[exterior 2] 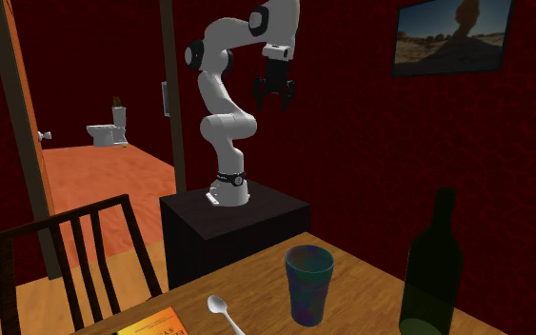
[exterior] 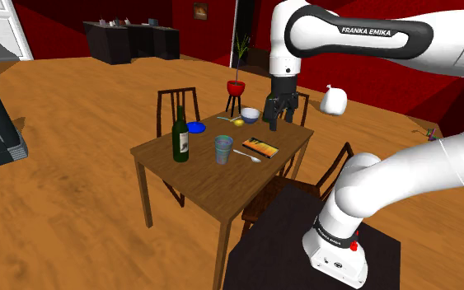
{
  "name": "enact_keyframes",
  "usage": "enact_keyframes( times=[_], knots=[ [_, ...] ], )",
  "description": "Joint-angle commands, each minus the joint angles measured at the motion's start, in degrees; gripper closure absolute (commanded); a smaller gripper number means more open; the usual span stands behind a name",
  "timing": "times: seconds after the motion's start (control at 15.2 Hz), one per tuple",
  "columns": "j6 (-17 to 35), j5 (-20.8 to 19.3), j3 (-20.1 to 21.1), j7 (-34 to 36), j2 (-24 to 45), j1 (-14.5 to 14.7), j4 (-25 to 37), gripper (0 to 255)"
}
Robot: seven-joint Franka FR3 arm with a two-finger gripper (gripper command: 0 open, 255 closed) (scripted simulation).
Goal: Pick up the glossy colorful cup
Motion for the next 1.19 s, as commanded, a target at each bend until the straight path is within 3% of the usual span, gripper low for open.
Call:
enact_keyframes(
  times=[0.0, 0.53, 1.12],
  knots=[
    [0.00, 0.00, 0.00, 0.00, 0.00, 0.00, 0.00, 0],
    [15.05, -1.95, -1.17, 0.24, 13.01, -1.66, -0.66, 0],
    [28.93, -3.74, -2.55, 0.87, 30.65, -3.41, 4.73, 0]
  ],
)
